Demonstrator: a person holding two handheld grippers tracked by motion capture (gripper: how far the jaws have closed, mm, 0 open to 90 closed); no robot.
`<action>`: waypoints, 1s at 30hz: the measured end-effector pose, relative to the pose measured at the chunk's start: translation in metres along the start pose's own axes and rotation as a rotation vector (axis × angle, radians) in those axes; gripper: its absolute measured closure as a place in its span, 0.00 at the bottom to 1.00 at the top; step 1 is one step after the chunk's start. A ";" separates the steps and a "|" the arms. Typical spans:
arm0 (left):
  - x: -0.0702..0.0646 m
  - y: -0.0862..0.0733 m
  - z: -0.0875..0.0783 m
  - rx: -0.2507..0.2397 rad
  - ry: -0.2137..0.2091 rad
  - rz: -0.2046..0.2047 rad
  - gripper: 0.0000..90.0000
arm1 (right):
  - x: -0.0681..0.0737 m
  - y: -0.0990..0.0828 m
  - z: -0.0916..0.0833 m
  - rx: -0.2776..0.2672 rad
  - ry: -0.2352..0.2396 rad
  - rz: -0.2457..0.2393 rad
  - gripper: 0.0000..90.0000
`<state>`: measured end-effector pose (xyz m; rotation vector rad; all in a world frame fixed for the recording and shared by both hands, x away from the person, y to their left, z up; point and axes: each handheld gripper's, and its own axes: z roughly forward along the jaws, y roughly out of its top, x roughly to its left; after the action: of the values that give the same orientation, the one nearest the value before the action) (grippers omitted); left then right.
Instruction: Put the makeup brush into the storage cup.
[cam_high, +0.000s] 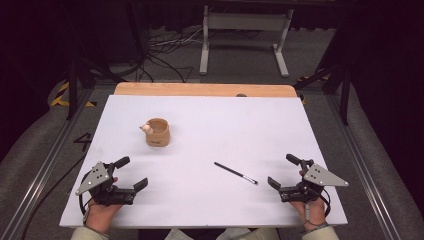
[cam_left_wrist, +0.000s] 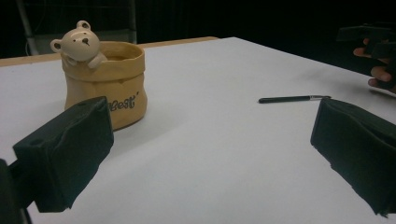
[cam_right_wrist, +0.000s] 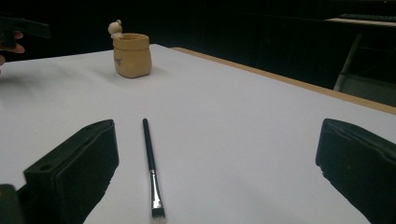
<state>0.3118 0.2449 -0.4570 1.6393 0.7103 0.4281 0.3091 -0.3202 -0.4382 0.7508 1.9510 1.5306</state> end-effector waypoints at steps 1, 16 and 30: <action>0.000 0.000 -0.001 0.001 -0.002 0.000 0.00 | 0.000 0.000 0.000 0.002 0.004 0.000 0.00; -0.002 0.003 -0.003 -0.009 0.004 0.000 0.00 | 0.001 0.002 0.003 0.006 0.017 0.007 0.00; -0.002 0.003 -0.002 -0.006 0.005 0.002 0.00 | 0.000 0.012 0.006 0.031 0.021 0.013 0.00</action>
<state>0.3100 0.2450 -0.4534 1.6337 0.7106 0.4351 0.3145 -0.3143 -0.4280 0.7650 1.9931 1.5248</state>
